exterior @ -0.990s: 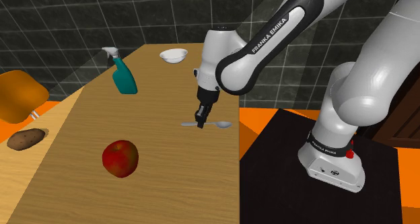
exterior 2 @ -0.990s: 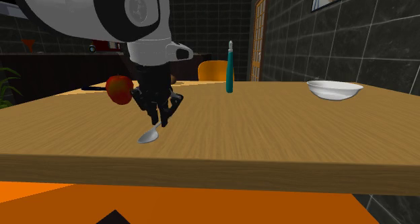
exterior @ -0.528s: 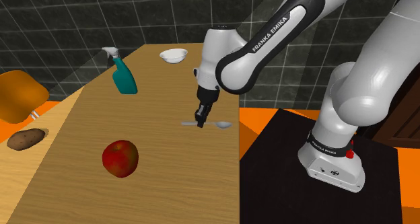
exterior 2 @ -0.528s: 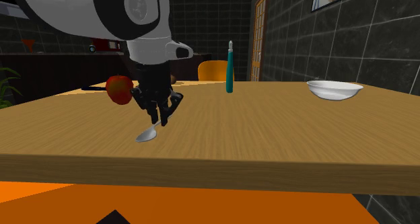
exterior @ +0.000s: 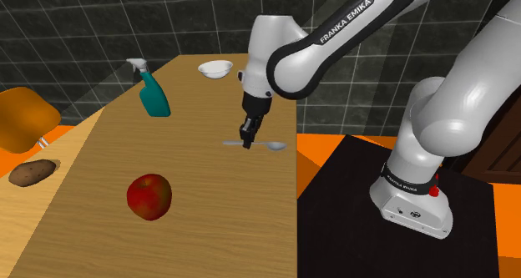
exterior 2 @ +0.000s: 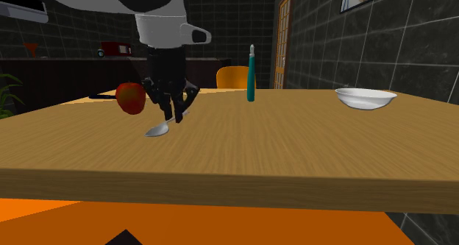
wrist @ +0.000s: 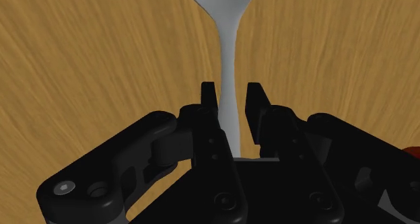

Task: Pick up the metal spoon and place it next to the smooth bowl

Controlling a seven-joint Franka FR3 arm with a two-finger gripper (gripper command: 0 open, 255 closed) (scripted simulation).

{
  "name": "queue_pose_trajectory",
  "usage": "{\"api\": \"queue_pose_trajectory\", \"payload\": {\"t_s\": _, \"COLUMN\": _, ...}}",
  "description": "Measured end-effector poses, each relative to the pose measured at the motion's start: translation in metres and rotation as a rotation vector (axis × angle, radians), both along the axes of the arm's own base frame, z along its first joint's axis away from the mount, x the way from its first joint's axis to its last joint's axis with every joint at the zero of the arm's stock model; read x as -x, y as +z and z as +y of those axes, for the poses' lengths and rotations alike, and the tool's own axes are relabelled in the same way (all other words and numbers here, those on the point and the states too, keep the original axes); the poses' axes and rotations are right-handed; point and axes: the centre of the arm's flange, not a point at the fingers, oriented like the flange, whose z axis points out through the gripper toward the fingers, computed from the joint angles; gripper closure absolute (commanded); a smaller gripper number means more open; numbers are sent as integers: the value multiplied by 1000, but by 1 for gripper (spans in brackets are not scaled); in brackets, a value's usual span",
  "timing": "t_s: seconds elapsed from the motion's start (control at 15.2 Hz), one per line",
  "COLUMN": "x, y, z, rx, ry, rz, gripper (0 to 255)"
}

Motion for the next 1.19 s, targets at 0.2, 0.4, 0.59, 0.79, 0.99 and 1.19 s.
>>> {"api": "queue_pose_trajectory", "payload": {"t_s": 0.2, "x": 2, "y": 16, "z": 1, "rx": 0, "ry": 0, "rz": 0, "gripper": 255}}
{"api": "queue_pose_trajectory", "payload": {"t_s": 0.4, "x": 2, "y": 33, "z": -1, "rx": 0, "ry": 0, "rz": 0, "gripper": 255}}
{"api": "queue_pose_trajectory", "payload": {"t_s": 0.59, "x": 3, "y": 48, "z": 0, "rx": 0, "ry": 0, "rz": 0, "gripper": 255}}
{"api": "queue_pose_trajectory", "payload": {"t_s": 0.79, "x": 3, "y": 63, "z": 0, "rx": 0, "ry": 0, "rz": 0, "gripper": 255}}
{"api": "queue_pose_trajectory", "payload": {"t_s": 0.99, "x": 3, "y": 79, "z": 0, "rx": 0, "ry": 0, "rz": 0, "gripper": 255}}
{"api": "queue_pose_trajectory", "payload": {"t_s": 1.19, "x": -2, "y": 92, "z": -5, "rx": 0, "ry": 0, "rz": 0, "gripper": 255}}
